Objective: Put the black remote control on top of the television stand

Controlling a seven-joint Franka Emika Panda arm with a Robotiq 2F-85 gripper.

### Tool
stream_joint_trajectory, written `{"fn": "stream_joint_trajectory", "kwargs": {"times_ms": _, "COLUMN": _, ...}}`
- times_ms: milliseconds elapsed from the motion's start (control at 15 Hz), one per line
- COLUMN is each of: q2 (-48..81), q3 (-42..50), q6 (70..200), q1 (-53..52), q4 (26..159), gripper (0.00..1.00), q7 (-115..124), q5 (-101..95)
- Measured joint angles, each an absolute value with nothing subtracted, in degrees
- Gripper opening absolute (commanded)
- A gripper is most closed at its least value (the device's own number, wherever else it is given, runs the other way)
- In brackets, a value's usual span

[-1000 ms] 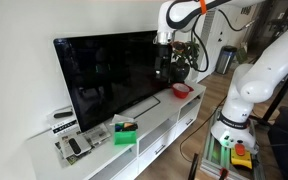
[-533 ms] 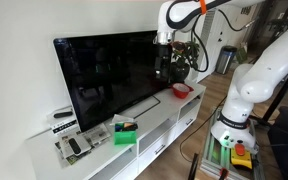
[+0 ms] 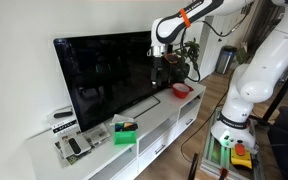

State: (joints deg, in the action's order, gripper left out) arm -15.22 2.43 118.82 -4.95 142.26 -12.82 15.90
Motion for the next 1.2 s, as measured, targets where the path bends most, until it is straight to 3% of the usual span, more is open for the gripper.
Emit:
{"fn": "stream_joint_trajectory", "kwargs": {"times_ms": 800, "q2": 5.57, "q3": -1.31, "q6": 127.59, "q1": -5.36, "q4": 139.58, "gripper": 1.00, "q7": -18.72, "q5": 22.80}}
{"fn": "stream_joint_trajectory", "kwargs": {"times_ms": 1200, "q2": 5.41, "q3": -1.47, "q6": 127.58, "q1": -5.20, "q4": 139.37, "gripper": 1.00, "q7": -18.71, "q5": 22.79}}
